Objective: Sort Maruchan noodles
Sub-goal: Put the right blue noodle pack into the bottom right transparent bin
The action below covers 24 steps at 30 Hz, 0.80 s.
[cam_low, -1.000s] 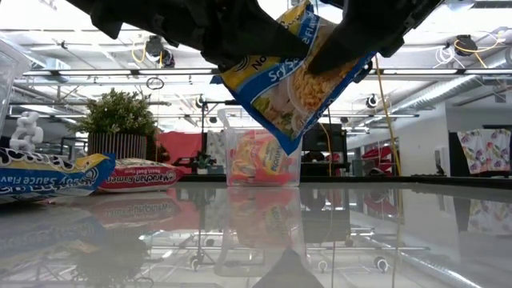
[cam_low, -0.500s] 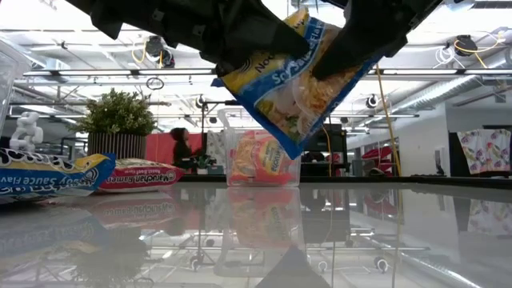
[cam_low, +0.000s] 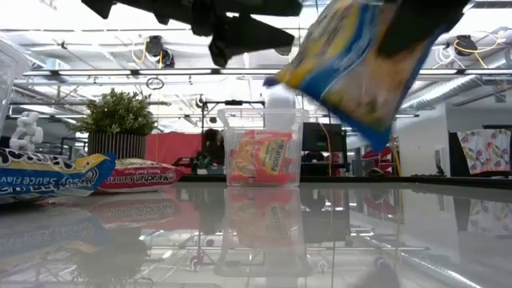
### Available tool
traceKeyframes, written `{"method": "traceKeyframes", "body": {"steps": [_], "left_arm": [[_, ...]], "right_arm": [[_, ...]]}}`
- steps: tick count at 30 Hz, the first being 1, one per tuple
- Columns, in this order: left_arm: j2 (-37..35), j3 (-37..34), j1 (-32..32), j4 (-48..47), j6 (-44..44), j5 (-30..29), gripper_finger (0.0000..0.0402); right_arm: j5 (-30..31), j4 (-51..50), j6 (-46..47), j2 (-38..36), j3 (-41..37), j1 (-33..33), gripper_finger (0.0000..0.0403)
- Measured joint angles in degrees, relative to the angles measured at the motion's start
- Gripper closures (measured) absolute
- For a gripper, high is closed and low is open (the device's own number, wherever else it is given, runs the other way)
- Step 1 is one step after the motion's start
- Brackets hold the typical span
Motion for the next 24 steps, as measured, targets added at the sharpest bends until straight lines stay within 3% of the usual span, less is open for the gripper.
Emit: {"method": "traceKeyframes", "body": {"steps": [6, 15, 19, 24], "left_arm": [[-2.29, 0.01, -0.29, -2.83, -0.77, -0.64, 0.0167], [-2.24, 0.01, -1.89, -2.72, -3.32, -0.63, 0.0167], [-2.24, 0.01, -2.6, -2.31, -3.28, -0.62, 0.0167], [-2.22, 0.01, -2.99, -2.75, -3.03, -0.57, 0.0167]], "right_arm": [[-12.8, -0.93, 8.41, -8.24, 0.02, 0.37, 0.0283], [-18.37, -13.63, 28.83, -21.94, 0.04, 2.93, 0.0288], [-18.61, -15.39, 35.13, -26.22, 0.04, 5.83, 0.0289], [-24.12, -18.94, 43.18, -29.6, 0.04, 10.0, 0.0289]]}}
